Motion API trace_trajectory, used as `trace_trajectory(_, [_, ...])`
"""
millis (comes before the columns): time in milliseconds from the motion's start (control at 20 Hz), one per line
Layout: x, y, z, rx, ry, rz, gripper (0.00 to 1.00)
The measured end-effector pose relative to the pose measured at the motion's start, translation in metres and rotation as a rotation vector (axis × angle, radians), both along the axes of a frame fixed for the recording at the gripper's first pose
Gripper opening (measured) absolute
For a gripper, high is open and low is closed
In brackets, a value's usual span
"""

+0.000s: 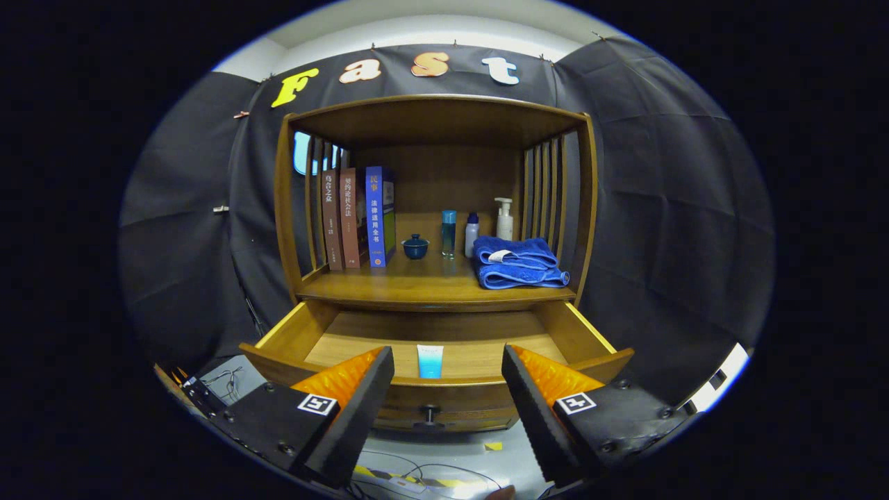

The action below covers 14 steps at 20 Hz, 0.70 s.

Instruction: Pull open the drawer, take out the items inside it, and place them on the countertop above the cabinet.

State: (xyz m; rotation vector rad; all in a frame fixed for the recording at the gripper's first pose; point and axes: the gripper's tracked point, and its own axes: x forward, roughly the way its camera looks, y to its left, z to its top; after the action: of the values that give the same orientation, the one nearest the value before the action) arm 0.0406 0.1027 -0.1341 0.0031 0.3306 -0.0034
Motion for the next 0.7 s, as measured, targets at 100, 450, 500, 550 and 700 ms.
trace_trajectory(100, [0.014, 0.001, -0.004, 0.018, 0.086, -0.004, 0.99])
trace_trajectory(450, [0.061, 0.015, -0.058, 0.038, 0.359, 0.069, 1.00])
trace_trajectory(500, [0.067, 0.017, -0.070, 0.039, 0.405, 0.077, 1.00])
trace_trajectory(550, [0.073, 0.019, -0.081, 0.041, 0.449, 0.085, 1.00])
trace_trajectory(700, [0.089, 0.025, -0.110, 0.056, 0.578, 0.097, 1.00])
